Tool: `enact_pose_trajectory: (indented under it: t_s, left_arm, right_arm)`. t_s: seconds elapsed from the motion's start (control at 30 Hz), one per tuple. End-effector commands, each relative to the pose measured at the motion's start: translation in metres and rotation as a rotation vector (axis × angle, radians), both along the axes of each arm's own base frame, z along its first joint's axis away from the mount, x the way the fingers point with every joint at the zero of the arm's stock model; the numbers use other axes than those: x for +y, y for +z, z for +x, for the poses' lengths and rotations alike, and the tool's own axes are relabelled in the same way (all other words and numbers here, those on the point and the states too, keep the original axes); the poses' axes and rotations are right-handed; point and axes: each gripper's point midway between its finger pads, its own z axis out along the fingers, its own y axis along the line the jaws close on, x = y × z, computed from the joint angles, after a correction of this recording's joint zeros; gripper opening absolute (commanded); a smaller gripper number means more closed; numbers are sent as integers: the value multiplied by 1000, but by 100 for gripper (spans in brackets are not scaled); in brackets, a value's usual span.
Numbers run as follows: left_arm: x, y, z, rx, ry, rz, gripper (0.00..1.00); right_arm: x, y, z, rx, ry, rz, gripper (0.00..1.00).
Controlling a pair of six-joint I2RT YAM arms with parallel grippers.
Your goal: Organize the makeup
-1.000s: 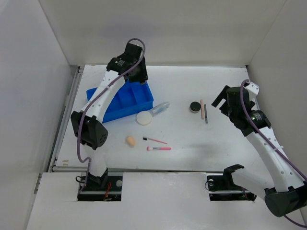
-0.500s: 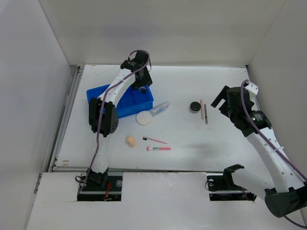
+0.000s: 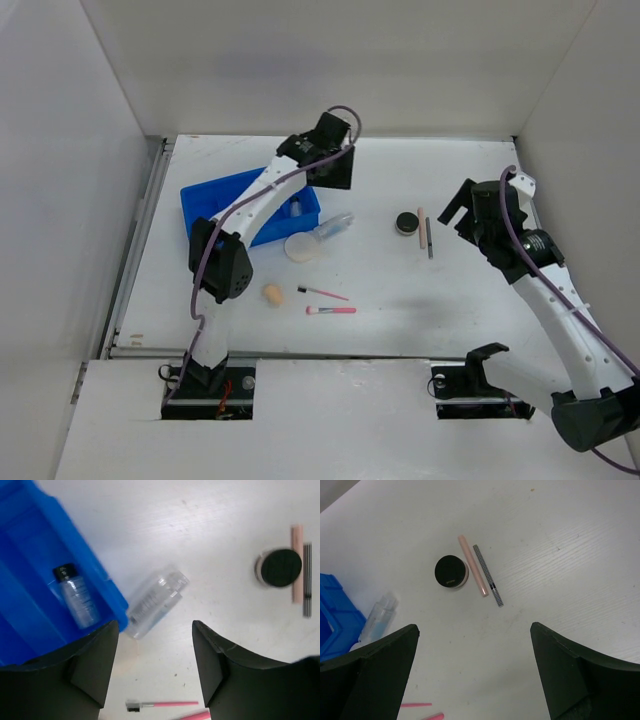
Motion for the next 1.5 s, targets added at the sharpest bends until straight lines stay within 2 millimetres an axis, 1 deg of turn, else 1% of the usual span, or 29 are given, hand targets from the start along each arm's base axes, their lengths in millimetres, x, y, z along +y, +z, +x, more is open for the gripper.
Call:
enact_pose_trajectory:
  t_s: [0.0, 0.03, 0.13, 0.17, 0.2, 0.27, 0.33, 0.37, 0.43, 0.47, 0.53, 0.7, 0.83, 0.87, 0.9, 0.93, 1.0, 1.03, 1.07, 1.1, 1.13, 1.17, 1.2, 1.23, 1.3, 1.33, 1.4, 1.43, 1.47]
  left_arm:
    - [-27, -13, -12, -14, -220, 134, 59]
    - [-34, -35, -22, 35, -256, 191, 62]
    - [-36, -48, -21, 38, -276, 267, 74]
    - [-41, -56, -24, 50, -289, 277, 79]
    - [-42, -61, -25, 59, -305, 282, 87]
    - [-43, -74, -26, 82, -332, 297, 92]
    - [-43, -84, -25, 95, -344, 313, 92]
    - [-42, -84, -25, 93, -353, 319, 87]
    - [-41, -99, -24, 113, -358, 346, 84]
    - [-39, -98, -23, 109, -353, 354, 82]
    - [-39, -109, -21, 121, -350, 371, 82]
    - [-44, -118, -20, 132, -361, 358, 82]
    - [-51, -130, -25, 166, -389, 330, 73]
    - [-53, -136, -27, 183, -398, 324, 71]
    - [-55, -136, -29, 190, -396, 311, 69]
    - [-58, -137, -32, 200, -409, 292, 61]
    - [-59, -137, -32, 202, -400, 287, 51]
    - [-64, -137, -36, 206, -415, 279, 46]
    - [-66, -137, -38, 214, -413, 264, 35]
    - [-66, -132, -38, 205, -412, 259, 29]
    - [-75, -126, -40, 198, -423, 232, 24]
    - [-77, -118, -38, 181, -422, 222, 19]
    - [-81, -107, -39, 166, -430, 197, 11]
    - [-85, -96, -37, 148, -426, 170, 8]
    - [-89, -82, -37, 131, -422, 141, 3]
    - [-90, -67, -38, 110, -427, 119, 2]
    - [-95, -45, -38, 78, -414, 68, 0]
    - [-86, -25, -32, 55, -388, 35, 0]
    - [-85, -18, -33, 56, -381, 3, 0]
  right_arm:
    - [6, 6, 8, -22, 18, 21, 99]
    - [6, 6, 8, -22, 18, 21, 99]
    - [5, 7, 5, -23, 18, 22, 99]
    - [5, 7, 5, -24, 18, 22, 99]
    - [3, 7, 5, -25, 10, 16, 99]
    - [3, 7, 5, -25, 10, 16, 99]
    - [3, 8, 3, -27, 5, 24, 99]
    - [3, 8, 3, -27, 5, 24, 99]
    - [3, 8, 3, -27, 5, 24, 99]
    - [3, 8, 3, -27, 5, 24, 99]
    - [3, 8, 3, -27, 5, 24, 99]
    - [3, 6, 4, -18, 5, 21, 99]
    - [2, 10, 4, -27, 3, 11, 99]
    - [2, 10, 4, -27, 3, 11, 99]
    - [2, 10, 4, -27, 3, 11, 99]
    - [0, 10, 5, -29, -4, 6, 99]
    - [0, 10, 5, -29, -4, 6, 99]
    - [0, 10, 5, -29, -4, 6, 99]
    - [0, 10, 5, -29, -4, 6, 99]
    - [0, 10, 5, -29, -4, 6, 99]
    - [0, 10, 5, -29, -4, 6, 99]
    - [0, 10, 5, -29, -4, 6, 99]
    - [0, 10, 5, -29, -4, 6, 99]
    - [0, 10, 5, -29, -4, 6, 99]
    - [0, 10, 5, -29, -4, 6, 99]
    - [0, 7, 6, -20, -4, 3, 99]
    - [1, 11, 6, -29, -4, 6, 99]
    - [0, 10, 5, -20, -4, 3, 99]
    - [0, 10, 5, -20, -4, 3, 99]
